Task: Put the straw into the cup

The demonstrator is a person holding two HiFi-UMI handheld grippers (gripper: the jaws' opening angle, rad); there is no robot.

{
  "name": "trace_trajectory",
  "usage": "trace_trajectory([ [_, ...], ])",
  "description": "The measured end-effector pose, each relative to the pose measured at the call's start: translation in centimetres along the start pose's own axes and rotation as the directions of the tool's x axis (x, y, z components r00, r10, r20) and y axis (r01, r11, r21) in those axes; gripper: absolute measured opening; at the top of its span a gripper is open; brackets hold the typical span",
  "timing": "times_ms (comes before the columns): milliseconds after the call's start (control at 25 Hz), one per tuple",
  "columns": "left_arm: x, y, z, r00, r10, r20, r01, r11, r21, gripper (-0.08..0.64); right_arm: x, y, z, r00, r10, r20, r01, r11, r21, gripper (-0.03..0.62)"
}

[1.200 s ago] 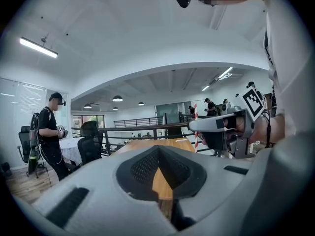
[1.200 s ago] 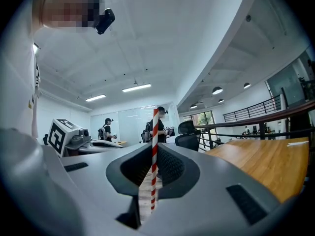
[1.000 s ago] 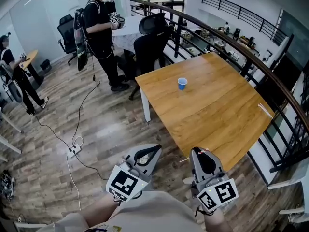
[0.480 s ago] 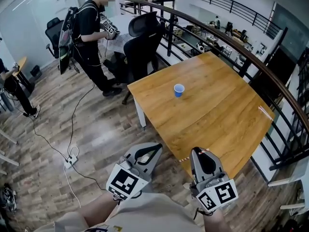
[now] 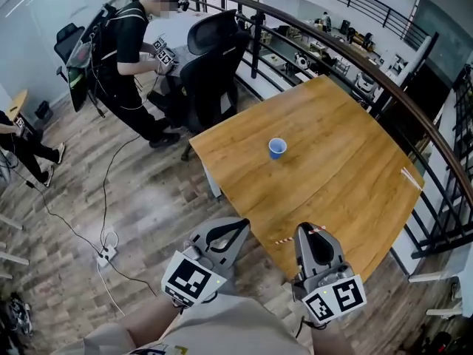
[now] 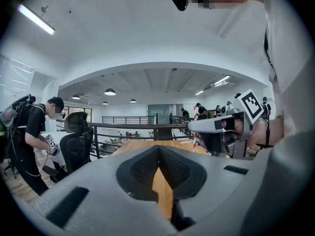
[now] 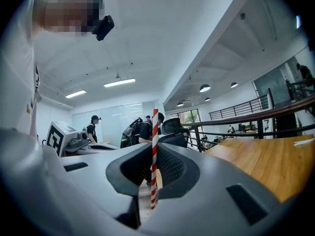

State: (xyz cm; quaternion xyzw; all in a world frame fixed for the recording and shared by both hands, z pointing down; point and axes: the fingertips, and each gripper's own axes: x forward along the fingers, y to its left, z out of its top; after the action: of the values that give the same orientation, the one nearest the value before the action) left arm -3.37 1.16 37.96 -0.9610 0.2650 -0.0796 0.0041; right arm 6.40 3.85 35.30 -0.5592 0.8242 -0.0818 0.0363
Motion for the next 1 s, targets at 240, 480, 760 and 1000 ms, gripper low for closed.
trace_trajectory([
  [240, 3.9, 6.2, 0.6, 0.998, -0.063, -0.012, 0.063, 0.998, -0.007, 0.014, 6.9, -2.1, 1.1, 0.999, -0.045, -0.007, 0.045, 0.999, 0.003, 0.034],
  [480, 7.5, 12.1, 1.7, 0.992, -0.125, -0.015, 0.125, 0.992, 0.006, 0.014, 13.3, -4.2, 2.3, 0.995, -0.100, -0.011, 0.100, 0.995, 0.009, 0.034],
  [760, 10.8, 16.9, 2.7, 0.984, -0.180, -0.003, 0.180, 0.983, 0.026, 0.014, 18.4, -6.3, 3.1, 0.988, -0.153, 0.006, 0.153, 0.988, 0.009, 0.034],
  [1000, 12.8, 17.5, 2.6, 0.976, -0.218, -0.017, 0.218, 0.976, 0.009, 0.014, 19.6, -8.1, 3.5, 0.983, -0.185, -0.004, 0.186, 0.983, 0.015, 0.034],
])
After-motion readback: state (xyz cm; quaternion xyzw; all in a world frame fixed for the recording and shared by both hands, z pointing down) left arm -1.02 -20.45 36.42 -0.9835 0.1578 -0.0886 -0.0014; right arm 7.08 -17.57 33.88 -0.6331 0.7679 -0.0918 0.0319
